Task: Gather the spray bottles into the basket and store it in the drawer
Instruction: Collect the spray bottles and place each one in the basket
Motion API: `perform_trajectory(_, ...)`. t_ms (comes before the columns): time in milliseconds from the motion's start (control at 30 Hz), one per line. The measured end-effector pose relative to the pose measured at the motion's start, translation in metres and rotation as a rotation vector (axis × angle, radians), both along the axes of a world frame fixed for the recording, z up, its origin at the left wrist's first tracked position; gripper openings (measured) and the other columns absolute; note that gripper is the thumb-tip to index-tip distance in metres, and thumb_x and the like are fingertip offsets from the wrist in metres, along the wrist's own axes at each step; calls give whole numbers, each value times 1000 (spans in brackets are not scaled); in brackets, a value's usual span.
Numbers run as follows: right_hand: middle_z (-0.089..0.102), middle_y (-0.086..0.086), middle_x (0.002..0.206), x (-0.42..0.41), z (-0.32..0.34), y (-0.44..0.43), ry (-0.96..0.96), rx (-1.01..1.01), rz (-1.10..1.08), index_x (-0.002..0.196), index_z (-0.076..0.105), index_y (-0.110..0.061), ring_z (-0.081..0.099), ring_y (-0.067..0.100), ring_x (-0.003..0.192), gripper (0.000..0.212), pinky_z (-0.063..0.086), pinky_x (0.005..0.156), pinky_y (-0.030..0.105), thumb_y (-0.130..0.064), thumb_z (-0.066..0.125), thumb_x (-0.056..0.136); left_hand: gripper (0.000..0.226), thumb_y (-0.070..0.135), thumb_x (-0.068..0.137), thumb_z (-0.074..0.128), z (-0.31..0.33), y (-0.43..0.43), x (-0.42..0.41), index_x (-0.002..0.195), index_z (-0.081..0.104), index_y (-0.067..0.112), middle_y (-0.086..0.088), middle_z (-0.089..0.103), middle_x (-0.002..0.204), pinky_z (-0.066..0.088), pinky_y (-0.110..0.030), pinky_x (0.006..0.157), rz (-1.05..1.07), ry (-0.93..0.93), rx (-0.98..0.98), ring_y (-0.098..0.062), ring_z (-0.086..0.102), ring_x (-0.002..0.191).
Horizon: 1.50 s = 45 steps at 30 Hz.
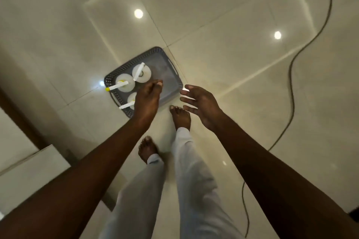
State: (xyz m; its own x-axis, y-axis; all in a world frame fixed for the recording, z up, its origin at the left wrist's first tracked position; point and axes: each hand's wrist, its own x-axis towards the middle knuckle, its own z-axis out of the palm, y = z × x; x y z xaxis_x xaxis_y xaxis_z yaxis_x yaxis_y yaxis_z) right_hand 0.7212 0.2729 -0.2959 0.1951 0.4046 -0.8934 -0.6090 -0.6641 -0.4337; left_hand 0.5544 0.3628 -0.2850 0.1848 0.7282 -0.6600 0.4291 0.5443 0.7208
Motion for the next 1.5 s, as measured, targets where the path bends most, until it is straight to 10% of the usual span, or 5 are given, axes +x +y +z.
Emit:
perform_trajectory(567, 73, 10, 130, -23, 33, -328, -113, -212, -659, 126, 72, -11, 67, 26, 126, 28, 60, 96, 42, -20, 71, 100, 30, 36, 104, 57, 17, -235, 81, 123, 73, 19, 1, 76, 116, 54, -52, 105, -621, 39, -63, -21, 70, 112)
perform_trajectory(933, 66, 15, 139, 56, -72, -563, 89, -377, -1065, 132, 65, -9, 62, 33, 130, 29, 57, 98, 48, -12, 64, 103, 30, 31, 101, 63, -65, -436, 189, 129, 70, 27, 12, 71, 127, 45, -9, 81, -874, 113, -94, 15, 62, 94)
perform_trajectory(1133, 60, 13, 145, 109, -146, -633, 110, -428, -1060, 141, 61, -11, 58, 29, 130, 40, 55, 97, 46, -23, 67, 103, 40, 28, 98, 65, -141, -515, 245, 138, 65, 21, -1, 67, 138, 53, -38, 105, -977, 136, -94, -19, 67, 115)
perform_trajectory(1333, 59, 12, 146, 137, -222, -678, 147, -469, -1034, 144, 59, -14, 56, 30, 135, 44, 56, 95, 43, -30, 65, 104, 55, 27, 91, 75, -214, -572, 272, 144, 60, 16, -8, 63, 143, 41, -21, 94, -1067, 201, -27, -21, 60, 124)
perform_trajectory(1500, 68, 14, 136, 142, -266, -691, 218, -498, -1022, 140, 61, -11, 66, 29, 118, 43, 55, 97, 43, -35, 60, 105, 77, 35, 88, 80, -250, -593, 281, 155, 44, 20, -11, 49, 153, 43, -32, 109, -1174, 241, -14, -27, 50, 138)
